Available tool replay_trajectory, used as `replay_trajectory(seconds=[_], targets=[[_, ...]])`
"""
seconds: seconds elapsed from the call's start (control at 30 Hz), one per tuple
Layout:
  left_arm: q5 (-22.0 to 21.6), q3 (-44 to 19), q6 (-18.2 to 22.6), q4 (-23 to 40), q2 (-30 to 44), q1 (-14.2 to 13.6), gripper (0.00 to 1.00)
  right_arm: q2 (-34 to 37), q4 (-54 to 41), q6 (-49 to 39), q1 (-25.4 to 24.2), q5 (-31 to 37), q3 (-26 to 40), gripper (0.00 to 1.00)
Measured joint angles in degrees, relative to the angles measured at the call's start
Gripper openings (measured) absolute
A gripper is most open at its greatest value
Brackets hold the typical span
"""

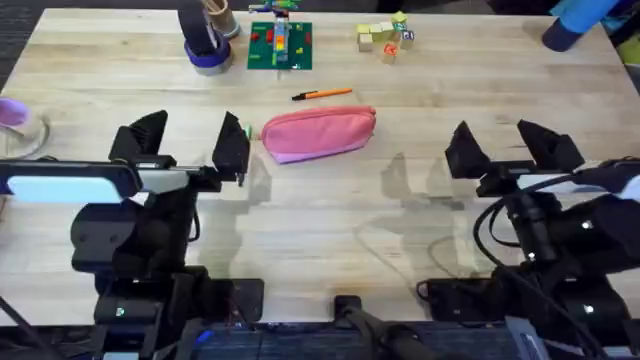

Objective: Unzip the bag, pick up the pens from the table one at a time and place them inside, then zip the bag closed.

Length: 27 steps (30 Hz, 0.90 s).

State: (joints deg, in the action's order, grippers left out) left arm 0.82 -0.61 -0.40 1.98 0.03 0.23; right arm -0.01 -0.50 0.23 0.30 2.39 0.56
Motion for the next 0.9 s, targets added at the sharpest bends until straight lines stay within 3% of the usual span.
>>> replay_trajectory(seconds=[0.13, 0.37, 0.77, 0.8, 0.9], targets=[[0.0, -3.7, 0.0, 7.6, 0.2, 0.0, 0.993, 0.4, -5.3, 0.2, 0.0, 0.9, 2.7, 0.996], [2.2, -20.4, 0.0, 24.4, 6.7, 0.0, 0.993, 9.5, -21.1, 0.2, 0.0, 3.0, 20.6, 0.995], [4.0, -48.7, 0.0, 43.2, 35.7, 0.0, 0.993, 39.4, -45.3, 0.2, 0.0, 3.5, 53.0, 0.996], [4.5, -55.8, 0.0, 47.5, 43.5, 0.0, 0.993, 47.2, -50.7, 0.2, 0.0, 1.8, 60.0, 0.996], [4.8, -58.9, 0.0, 48.3, 47.4, 0.0, 0.993, 51.1, -52.7, 0.2, 0.0, 0.6, 63.1, 0.996]])
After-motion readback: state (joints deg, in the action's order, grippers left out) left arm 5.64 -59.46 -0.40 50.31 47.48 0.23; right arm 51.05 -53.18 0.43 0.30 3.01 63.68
